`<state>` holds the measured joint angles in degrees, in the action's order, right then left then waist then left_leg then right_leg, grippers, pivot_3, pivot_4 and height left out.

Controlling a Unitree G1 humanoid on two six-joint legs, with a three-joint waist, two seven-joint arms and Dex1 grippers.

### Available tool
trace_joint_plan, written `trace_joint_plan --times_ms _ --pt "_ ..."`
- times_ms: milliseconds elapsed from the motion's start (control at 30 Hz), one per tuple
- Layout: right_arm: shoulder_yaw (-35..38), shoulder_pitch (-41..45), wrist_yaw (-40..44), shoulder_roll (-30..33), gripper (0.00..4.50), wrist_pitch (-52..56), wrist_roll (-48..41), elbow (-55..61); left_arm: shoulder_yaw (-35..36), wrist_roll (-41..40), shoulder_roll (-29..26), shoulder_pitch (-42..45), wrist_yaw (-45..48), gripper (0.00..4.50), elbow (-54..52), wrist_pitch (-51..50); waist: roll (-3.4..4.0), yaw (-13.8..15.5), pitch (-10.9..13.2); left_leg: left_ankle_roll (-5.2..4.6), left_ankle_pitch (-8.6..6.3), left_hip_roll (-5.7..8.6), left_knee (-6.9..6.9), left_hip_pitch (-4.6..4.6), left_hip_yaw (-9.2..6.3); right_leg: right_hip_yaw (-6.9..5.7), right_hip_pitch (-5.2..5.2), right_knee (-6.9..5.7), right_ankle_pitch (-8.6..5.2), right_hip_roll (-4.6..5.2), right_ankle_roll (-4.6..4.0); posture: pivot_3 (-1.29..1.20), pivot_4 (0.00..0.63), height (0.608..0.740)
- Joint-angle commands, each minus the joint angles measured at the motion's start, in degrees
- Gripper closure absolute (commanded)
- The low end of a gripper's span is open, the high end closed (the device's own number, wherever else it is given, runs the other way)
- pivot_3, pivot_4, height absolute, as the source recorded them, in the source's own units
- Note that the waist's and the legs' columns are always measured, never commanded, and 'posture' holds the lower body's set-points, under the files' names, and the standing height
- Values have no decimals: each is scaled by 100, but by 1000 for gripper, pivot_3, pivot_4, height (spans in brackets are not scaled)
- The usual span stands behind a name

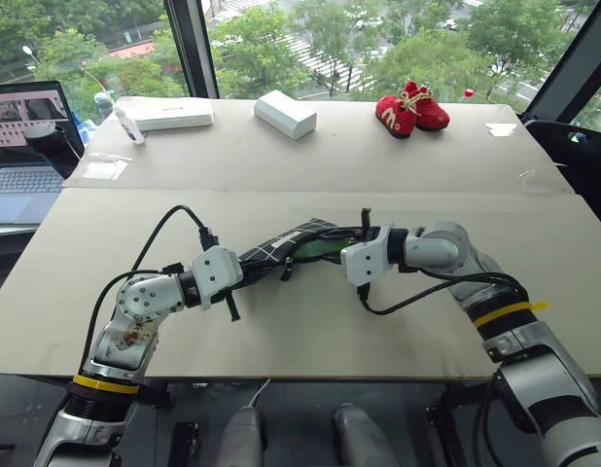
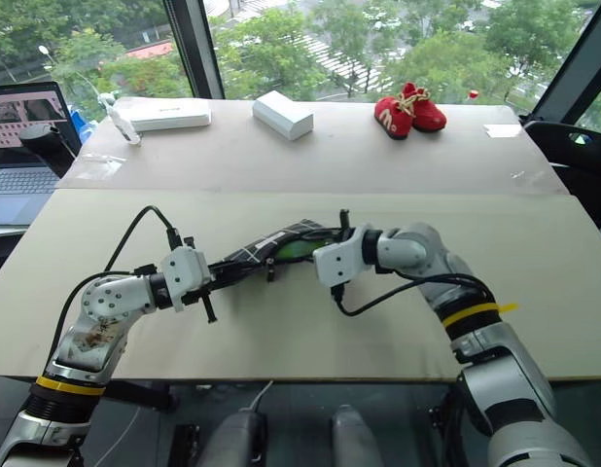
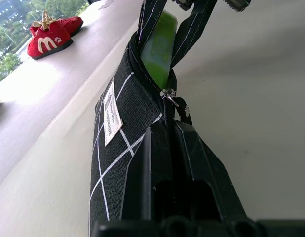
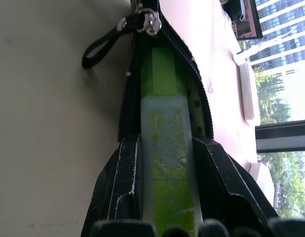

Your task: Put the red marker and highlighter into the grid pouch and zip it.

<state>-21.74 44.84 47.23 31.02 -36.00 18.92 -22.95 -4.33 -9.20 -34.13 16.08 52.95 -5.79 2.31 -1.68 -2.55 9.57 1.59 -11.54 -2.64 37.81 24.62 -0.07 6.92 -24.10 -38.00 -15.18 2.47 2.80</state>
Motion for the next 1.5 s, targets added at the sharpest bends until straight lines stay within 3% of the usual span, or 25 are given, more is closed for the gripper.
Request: trace_joint_plan --times_ms 33,233,333,500,600,733,900,1067,1167,1233,1333,1500 --pt "-92 215 -72 -208 3441 -223 -39 25 25 -78 1 110 0 4500 -132 15 0 -2 0 0 0 0 0 0 0 0 0 0 0 0 0 0 150 731" --pt "-289 429 -174 -729 3441 -310 59 -305 31 -70 16 130 -16 4500 -143 10 0 -10 0 0 0 -1 0 -3 -1 -1 -1 -4 0 0 -1 0 150 731" --pt "-185 424 -24 -741 2236 -123 -123 -349 45 -69 10 116 -31 4500 -165 1 0 5 0 0 0 0 0 -2 -1 -2 0 -4 0 1 -1 0 150 731" --pt "34 488 -248 -597 644 -153 -93 -476 49 -66 2 72 -49 4500 -191 1 0 -3 0 0 0 0 0 -3 -1 -2 0 -5 0 1 -1 0 150 731" --pt "348 538 -387 -243 644 -215 -249 -656 22 -62 21 64 -70 4500 -197 -7 0 13 0 0 0 0 0 -2 -1 -2 -1 -5 0 1 -1 0 150 731" --pt "953 359 143 -16 644 545 -1495 -330 0 -63 29 74 -72 4500 -174 1 0 10 0 0 0 1 0 -2 -1 -1 2 -2 0 3 -1 0 150 731" --pt "2058 -550 1001 276 644 4569 -4600 1527 -29 -38 60 93 -94 4500 -133 17 0 11 0 0 0 -3 -1 -4 -5 -3 5 -5 1 1 -1 0 150 731" --pt "1788 -2295 1582 1148 644 6847 -5871 3506 -37 -44 67 89 -111 4500 -128 18 -1 95 0 -2 -1 -1 1 -4 -14 -11 18 4 0 2 0 0 150 731" --pt "1499 -2652 1148 886 644 7217 -5819 3996 -36 -48 60 94 -101 4500 -115 22 -1 -6 0 -2 -1 0 3 -8 -7 -1 13 -1 -1 -2 1 0 150 731" --pt "1103 -2643 618 464 644 7252 -5327 3982 -44 -47 64 127 -97 4500 -91 20 -1 -58 0 -1 0 -1 3 -21 -6 7 13 -8 0 -9 0 0 150 731" --pt "691 -2453 -118 -176 644 7196 -4699 3739 -62 -45 76 179 -91 4500 -60 19 -1 -54 0 0 0 -9 3 -23 -10 4 15 -7 -1 -22 1 0 150 731" --pt "630 -1990 -907 -1089 644 7330 -4316 3151 -94 -40 111 207 -98 4500 -47 24 -1 1 0 1 1 -7 3 -6 -7 6 3 -4 1 -19 -2 0 150 731"
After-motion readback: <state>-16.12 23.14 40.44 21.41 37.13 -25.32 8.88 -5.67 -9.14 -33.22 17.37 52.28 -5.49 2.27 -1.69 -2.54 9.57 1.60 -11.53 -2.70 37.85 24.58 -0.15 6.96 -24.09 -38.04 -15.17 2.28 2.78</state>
